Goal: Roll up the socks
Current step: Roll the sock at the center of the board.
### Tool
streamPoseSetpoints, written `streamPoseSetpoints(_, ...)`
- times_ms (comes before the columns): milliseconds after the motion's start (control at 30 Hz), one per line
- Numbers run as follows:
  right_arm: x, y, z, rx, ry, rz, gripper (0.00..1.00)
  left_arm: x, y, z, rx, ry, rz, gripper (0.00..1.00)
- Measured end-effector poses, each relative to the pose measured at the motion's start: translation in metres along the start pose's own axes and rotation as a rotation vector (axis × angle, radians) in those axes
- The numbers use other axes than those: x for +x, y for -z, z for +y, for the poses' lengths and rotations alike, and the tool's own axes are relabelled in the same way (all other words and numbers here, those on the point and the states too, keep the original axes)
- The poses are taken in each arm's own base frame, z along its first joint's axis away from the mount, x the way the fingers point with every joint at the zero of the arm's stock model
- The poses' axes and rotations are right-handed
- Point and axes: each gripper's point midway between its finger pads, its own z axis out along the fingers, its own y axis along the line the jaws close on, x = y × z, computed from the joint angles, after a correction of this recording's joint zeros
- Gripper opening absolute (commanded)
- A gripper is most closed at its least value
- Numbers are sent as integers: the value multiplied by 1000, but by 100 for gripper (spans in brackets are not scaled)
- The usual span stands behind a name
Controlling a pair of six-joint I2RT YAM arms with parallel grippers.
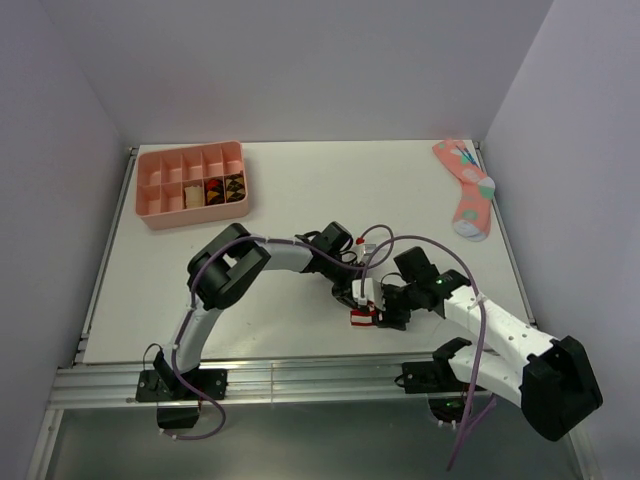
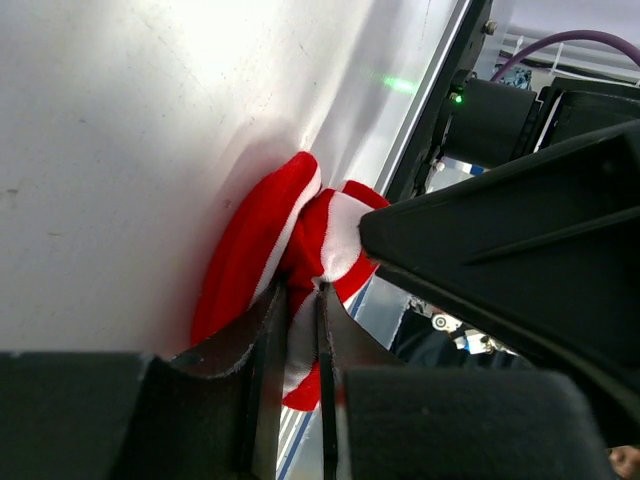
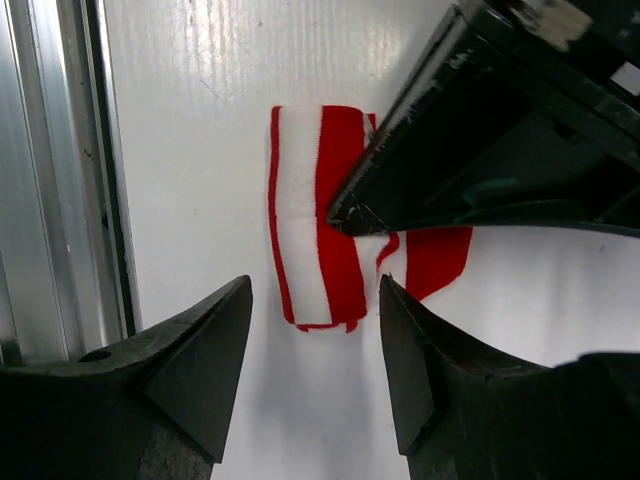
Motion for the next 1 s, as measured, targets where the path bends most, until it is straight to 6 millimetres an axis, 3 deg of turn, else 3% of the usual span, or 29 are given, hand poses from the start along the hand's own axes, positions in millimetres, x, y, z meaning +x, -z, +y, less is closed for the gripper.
streamPoseSetpoints(367,6,-15,1,-17,21,59,54,0,1,1,12,12,12,0)
streamPoseSetpoints(467,8,-18,-1,-19,11,69,49,1,1,1,18,14,14,1)
streamPoseSetpoints(567,9,-21,-2,-34,-8,80,36,1,2,2,26,25,12,1)
streamPoseSetpoints(633,8,-21,-2,-42,-22,87,33,1,2,2,30,34,10,2)
streamPoseSetpoints(833,7,-22,-4,-84,-73,116,28,3,5,4,41,85,-30,13)
streamPoseSetpoints(1000,4,-23,-7,-136,-137,116,27,0,13,4,1,105,-161,27)
